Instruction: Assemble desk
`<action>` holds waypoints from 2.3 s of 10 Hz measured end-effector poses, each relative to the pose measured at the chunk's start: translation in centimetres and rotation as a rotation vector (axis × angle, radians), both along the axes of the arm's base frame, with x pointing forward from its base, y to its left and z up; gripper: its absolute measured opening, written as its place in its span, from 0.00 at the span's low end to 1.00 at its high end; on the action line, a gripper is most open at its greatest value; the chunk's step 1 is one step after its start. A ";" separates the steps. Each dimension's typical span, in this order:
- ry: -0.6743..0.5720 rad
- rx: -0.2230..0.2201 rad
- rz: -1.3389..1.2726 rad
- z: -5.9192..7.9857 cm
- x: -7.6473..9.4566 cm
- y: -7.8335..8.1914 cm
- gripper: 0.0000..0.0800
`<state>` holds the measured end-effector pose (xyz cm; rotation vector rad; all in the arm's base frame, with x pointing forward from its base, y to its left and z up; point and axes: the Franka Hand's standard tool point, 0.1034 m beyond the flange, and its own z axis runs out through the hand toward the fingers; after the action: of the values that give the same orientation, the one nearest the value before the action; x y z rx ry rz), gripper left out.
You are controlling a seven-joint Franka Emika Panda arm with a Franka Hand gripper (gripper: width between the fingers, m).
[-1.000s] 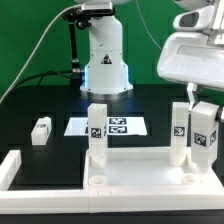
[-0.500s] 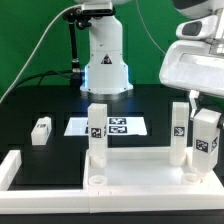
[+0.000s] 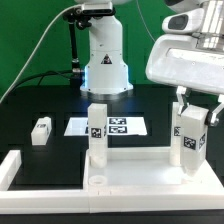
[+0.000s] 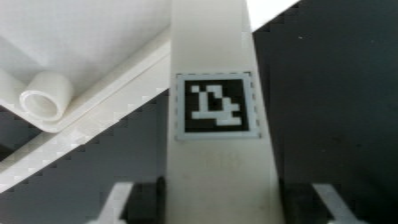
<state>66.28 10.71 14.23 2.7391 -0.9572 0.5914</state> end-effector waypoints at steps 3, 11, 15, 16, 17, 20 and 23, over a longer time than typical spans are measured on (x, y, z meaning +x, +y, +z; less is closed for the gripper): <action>0.002 -0.002 0.003 -0.2 0.0 0.1 0.36; -0.013 0.010 0.024 -0.8 -0.7 1.3 0.36; -0.009 0.007 0.042 -0.9 -0.6 0.8 0.36; -0.008 0.005 0.045 -1.0 -0.6 0.7 0.36; -0.008 0.004 0.047 -1.0 -0.6 0.7 0.36; -0.009 0.004 0.048 -0.9 -0.5 0.7 0.36; -0.010 -0.001 0.052 -1.1 -0.6 0.8 0.36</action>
Offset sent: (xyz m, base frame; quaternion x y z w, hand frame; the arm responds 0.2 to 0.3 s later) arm -0.0109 0.0071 -0.0117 -0.0050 0.0050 -0.0015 1.0000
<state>65.64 11.47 13.17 2.7703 -0.8904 0.6149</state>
